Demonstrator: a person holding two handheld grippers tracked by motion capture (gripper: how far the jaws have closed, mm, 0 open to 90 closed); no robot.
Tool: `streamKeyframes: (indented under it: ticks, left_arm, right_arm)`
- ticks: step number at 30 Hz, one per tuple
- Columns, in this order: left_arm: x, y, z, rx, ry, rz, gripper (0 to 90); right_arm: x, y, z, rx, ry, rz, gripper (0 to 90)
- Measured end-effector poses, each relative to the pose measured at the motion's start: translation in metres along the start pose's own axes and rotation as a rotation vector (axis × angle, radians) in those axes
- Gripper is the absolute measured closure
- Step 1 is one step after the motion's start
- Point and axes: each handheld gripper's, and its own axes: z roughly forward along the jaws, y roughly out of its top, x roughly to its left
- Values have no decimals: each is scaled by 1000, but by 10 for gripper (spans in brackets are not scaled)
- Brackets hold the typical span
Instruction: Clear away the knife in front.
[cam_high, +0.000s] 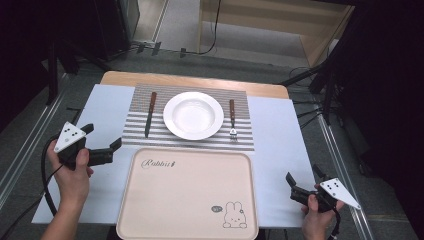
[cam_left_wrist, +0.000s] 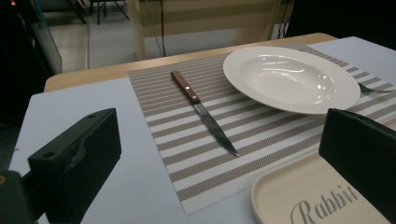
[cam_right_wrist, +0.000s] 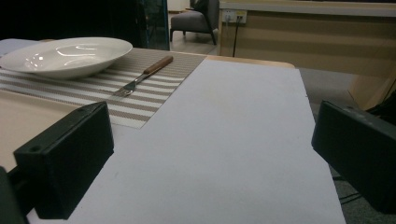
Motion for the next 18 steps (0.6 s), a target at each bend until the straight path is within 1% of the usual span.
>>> streamKeyframes:
  ticks: [1,2,4,7,10,11,12,13,16,18]
  left_arm:
    - [-1,6,5,10,-7,9,0]
    - [-1,6,5,10,-7,9,0]
    - [-2,11,11,17,-6,13,0]
    - [-3,18,18,21,-11,5,0]
    - [-5,22,26,26,-8,4,0]
    - [-6,24,29,30,-15,3,0]
    - [-8,27,36,42,-24,5,0]
    - [-8,27,36,42,-24,5,0]
    - [-11,32,45,51,-28,10,0]
    - [-12,36,51,60,-23,14,0]
  right_arm:
    - [0,0,0,0,1,1,0]
    - [0,0,0,0,1,1,0]
    - [0,0,0,0,2,1,0]
    - [0,0,0,1,2,-3,0]
    - [1,0,0,1,4,-6,0]
    - [1,0,1,1,5,-7,0]
    - [1,0,1,1,4,-7,0]
    - [1,0,1,1,4,-7,0]
    - [1,0,1,1,8,-11,0]
    - [1,0,1,2,9,-12,0]
